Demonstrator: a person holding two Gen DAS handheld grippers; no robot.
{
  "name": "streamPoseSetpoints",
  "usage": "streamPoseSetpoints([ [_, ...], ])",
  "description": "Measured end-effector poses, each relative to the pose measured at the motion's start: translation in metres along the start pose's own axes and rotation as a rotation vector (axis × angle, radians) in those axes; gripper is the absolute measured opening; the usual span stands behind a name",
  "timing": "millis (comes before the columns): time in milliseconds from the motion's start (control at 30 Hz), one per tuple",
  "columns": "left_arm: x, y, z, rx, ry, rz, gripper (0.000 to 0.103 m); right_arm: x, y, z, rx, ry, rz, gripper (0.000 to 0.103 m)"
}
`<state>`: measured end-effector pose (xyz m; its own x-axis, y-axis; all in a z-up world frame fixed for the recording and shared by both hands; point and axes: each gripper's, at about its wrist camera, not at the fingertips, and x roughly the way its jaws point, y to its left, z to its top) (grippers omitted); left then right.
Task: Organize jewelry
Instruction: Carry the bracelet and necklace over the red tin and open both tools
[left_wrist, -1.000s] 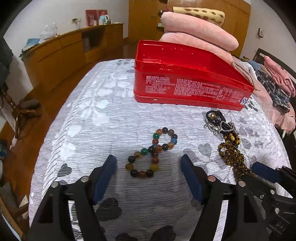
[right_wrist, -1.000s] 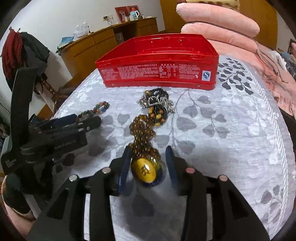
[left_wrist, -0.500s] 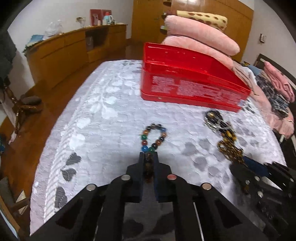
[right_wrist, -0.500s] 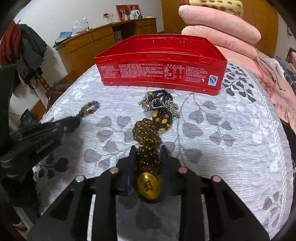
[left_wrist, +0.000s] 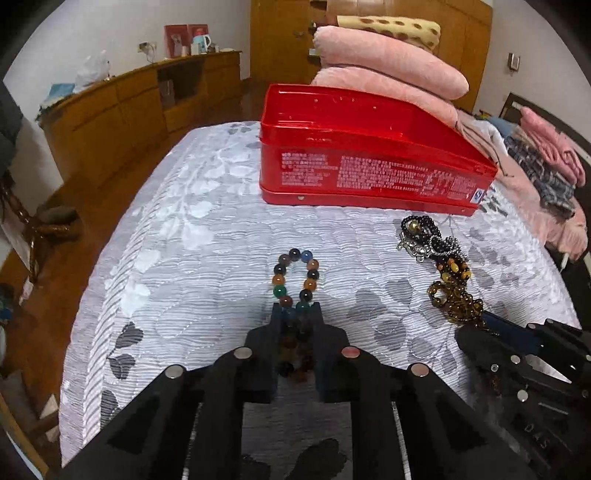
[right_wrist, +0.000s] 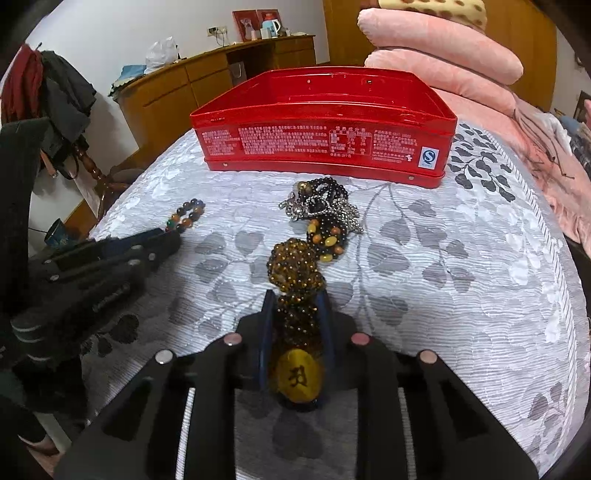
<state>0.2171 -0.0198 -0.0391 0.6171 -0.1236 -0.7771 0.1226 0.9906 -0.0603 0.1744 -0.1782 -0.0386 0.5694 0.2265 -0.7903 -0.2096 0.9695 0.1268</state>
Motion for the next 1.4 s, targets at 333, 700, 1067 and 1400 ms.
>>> streamPoseSetpoints([
  [333, -0.031, 0.013, -0.006, -0.050, -0.071, -0.068, 0.000, -0.025, -0.002, 0.000, 0.017, -0.054, 0.020, 0.020],
  [700, -0.015, 0.014, 0.000, -0.033, -0.027, 0.000, 0.035, -0.024, -0.002, -0.004, 0.019, -0.045, 0.019, 0.020],
  [1067, -0.007, 0.025, -0.002, -0.077, -0.022, -0.016, 0.008, -0.019, -0.005, -0.003, 0.033, -0.042, 0.024, 0.020],
  [1400, -0.049, 0.023, 0.008, -0.096, -0.140, -0.112, 0.008, -0.041, -0.011, 0.008, 0.045, -0.107, 0.020, 0.020],
])
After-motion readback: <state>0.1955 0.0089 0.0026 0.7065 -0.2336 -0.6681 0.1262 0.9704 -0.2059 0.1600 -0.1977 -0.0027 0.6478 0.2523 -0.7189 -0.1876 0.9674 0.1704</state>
